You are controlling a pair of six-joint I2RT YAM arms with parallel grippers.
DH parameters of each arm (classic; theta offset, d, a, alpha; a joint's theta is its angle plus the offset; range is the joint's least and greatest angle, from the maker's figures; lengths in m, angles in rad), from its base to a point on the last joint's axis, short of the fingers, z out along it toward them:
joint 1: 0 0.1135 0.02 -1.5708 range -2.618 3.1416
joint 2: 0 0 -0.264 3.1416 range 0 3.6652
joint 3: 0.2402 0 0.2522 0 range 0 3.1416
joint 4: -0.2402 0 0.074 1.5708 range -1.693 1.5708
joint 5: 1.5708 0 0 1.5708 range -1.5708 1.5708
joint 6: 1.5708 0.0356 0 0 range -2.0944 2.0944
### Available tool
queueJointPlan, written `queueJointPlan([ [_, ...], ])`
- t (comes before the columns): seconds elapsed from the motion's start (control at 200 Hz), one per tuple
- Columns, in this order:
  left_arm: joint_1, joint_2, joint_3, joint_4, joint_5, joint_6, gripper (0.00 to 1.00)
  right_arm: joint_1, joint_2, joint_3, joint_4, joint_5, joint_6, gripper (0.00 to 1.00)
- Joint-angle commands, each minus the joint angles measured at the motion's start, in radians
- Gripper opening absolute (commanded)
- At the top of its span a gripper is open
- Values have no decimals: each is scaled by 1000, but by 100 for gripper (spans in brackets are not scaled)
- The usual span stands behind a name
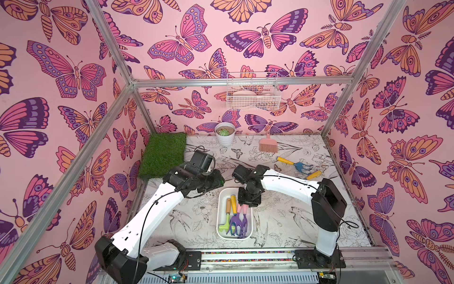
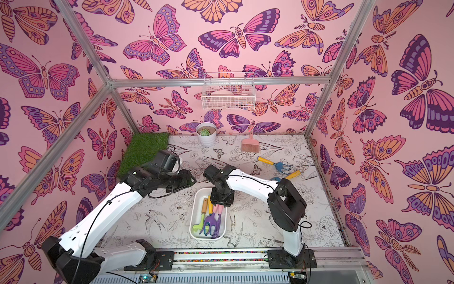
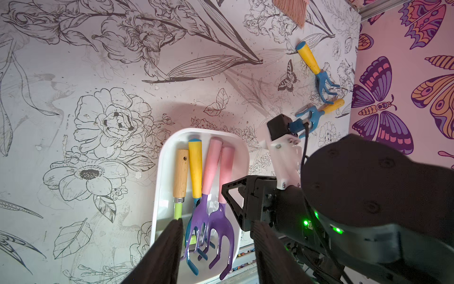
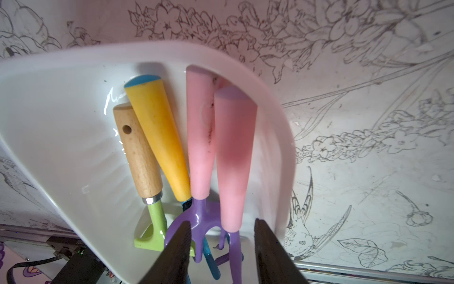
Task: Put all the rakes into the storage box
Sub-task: Place the rake in the storage box.
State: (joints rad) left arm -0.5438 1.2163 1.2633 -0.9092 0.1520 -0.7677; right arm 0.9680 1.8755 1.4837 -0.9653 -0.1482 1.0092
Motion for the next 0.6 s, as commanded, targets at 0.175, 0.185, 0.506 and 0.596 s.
queueJointPlan([
  [0.175,-5,24,39,7,-9,10,52,0,-210,84,-88,248,-174,45],
  [0.185,-4,26,43,7,-9,10,52,0,-220,82,-86,260,-179,45],
  [0.506,-5,69,94,10,-31,16,53,-102,-515,-28,19,532,-362,59],
  [0.596,-5,98,109,15,-31,22,53,-176,-548,-46,40,515,-388,62],
])
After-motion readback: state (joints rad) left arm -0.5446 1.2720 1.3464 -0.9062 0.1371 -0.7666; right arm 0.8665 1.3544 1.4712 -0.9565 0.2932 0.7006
